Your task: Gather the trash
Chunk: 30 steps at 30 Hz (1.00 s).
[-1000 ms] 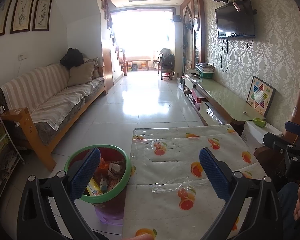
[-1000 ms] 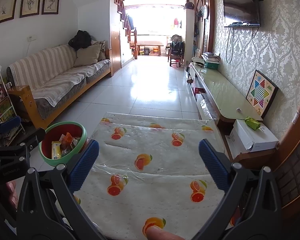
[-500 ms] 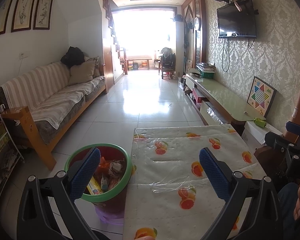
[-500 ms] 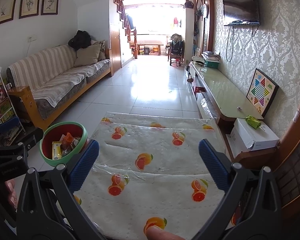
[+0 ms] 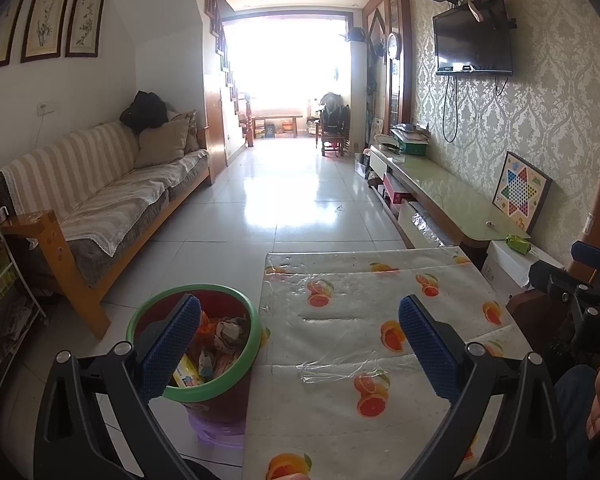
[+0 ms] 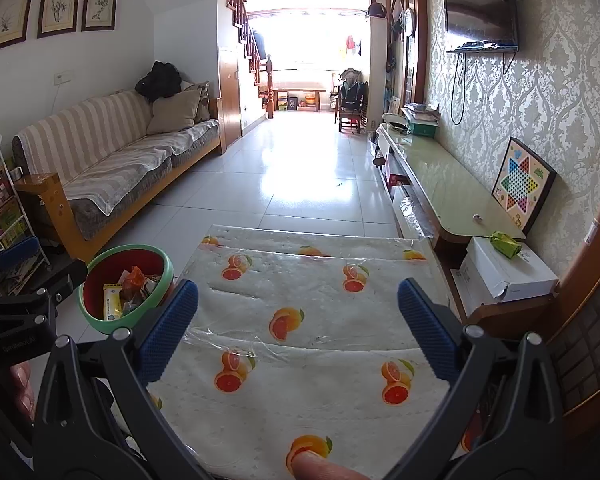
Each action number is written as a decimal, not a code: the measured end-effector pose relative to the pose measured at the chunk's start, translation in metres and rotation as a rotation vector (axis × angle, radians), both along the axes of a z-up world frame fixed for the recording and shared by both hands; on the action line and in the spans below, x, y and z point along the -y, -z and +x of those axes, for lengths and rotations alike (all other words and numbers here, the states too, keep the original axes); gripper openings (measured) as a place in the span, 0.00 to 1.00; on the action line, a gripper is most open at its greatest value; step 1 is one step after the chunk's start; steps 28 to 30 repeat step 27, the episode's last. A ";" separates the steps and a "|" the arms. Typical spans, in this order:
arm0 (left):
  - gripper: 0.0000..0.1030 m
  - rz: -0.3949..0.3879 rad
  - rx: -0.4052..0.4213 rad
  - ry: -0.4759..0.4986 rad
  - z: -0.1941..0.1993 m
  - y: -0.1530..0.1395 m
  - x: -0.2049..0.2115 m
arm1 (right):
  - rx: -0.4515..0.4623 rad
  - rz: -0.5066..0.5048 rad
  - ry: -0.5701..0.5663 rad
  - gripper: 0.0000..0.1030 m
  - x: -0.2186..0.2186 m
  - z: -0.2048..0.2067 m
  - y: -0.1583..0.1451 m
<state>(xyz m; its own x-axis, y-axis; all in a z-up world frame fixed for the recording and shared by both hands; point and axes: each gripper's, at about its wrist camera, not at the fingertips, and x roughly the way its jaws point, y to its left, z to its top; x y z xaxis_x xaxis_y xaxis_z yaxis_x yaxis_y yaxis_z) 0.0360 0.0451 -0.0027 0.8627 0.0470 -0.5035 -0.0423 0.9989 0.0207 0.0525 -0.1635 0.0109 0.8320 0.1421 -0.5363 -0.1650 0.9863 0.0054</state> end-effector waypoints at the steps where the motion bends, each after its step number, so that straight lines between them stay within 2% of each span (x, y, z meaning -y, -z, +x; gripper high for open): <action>1: 0.92 0.001 -0.001 0.000 0.000 0.000 0.000 | 0.000 0.000 0.000 0.95 0.000 0.000 0.000; 12: 0.92 -0.001 -0.005 -0.001 0.001 0.001 0.002 | 0.000 0.001 0.004 0.95 0.000 0.000 0.001; 15: 0.92 -0.020 0.026 0.012 -0.005 -0.001 0.001 | -0.004 0.002 0.003 0.95 0.000 0.000 0.001; 18: 0.92 0.030 0.048 -0.003 -0.008 -0.002 0.006 | -0.005 0.002 0.005 0.95 0.002 0.000 0.003; 22: 0.92 -0.015 0.013 -0.024 -0.003 0.001 0.002 | -0.008 0.003 0.006 0.95 0.001 0.000 0.004; 30: 0.92 -0.007 0.006 -0.027 -0.003 0.003 0.003 | -0.007 0.003 0.006 0.95 0.002 -0.001 0.004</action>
